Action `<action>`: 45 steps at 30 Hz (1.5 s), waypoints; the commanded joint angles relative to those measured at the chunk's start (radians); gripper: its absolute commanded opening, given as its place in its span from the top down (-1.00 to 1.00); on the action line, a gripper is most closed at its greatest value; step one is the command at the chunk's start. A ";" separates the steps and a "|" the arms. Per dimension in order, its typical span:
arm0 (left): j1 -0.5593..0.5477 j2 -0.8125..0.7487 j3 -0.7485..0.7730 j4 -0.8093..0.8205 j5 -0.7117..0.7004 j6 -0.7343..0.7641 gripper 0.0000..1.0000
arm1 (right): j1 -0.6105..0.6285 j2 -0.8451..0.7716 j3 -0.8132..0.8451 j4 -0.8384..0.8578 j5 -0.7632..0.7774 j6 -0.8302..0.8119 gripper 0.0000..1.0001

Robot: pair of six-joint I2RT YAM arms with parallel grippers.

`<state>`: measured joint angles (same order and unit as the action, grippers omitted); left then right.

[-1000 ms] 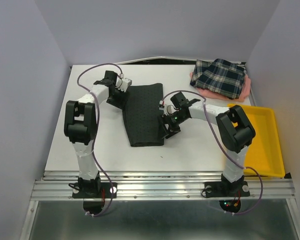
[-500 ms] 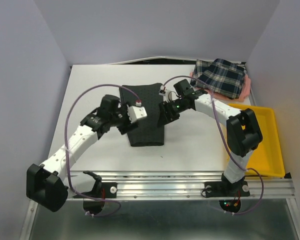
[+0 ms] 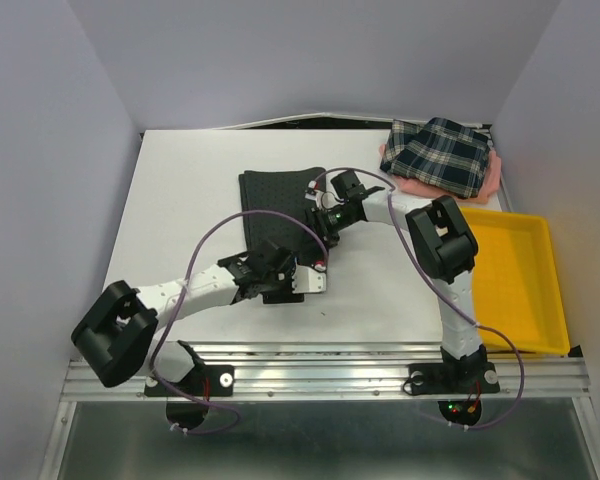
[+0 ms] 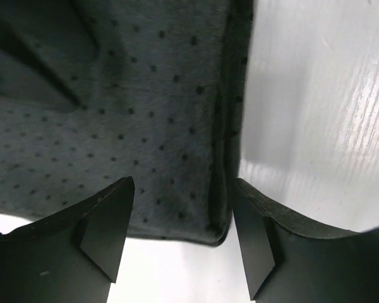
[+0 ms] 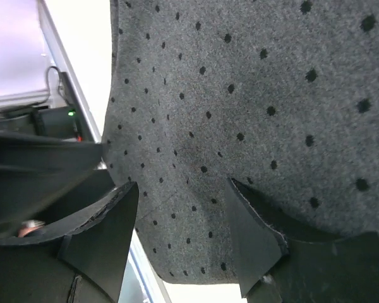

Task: Fold and stack the skirts
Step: Fold the skirt

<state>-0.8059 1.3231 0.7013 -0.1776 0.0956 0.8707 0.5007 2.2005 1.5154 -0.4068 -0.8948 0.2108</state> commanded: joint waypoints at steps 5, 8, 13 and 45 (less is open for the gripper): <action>-0.029 0.134 -0.066 0.113 -0.082 -0.033 -0.35 | 0.004 0.064 -0.026 0.023 0.036 -0.039 -0.26; -0.030 0.191 -0.071 0.121 -0.085 -0.039 -0.22 | 0.004 0.073 -0.027 0.022 0.053 -0.044 -0.26; -0.029 0.209 -0.043 0.092 -0.085 -0.068 0.49 | 0.004 0.073 -0.006 -0.003 0.063 -0.059 -0.26; -0.029 0.080 0.351 -0.835 0.550 0.100 1.00 | -0.005 0.214 0.617 -0.059 0.280 -0.263 -0.81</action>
<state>-0.8295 1.4364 0.9985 -0.8970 0.5495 0.9180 0.4976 2.3470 2.0892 -0.4599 -0.6178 0.0235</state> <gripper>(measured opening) 0.179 0.905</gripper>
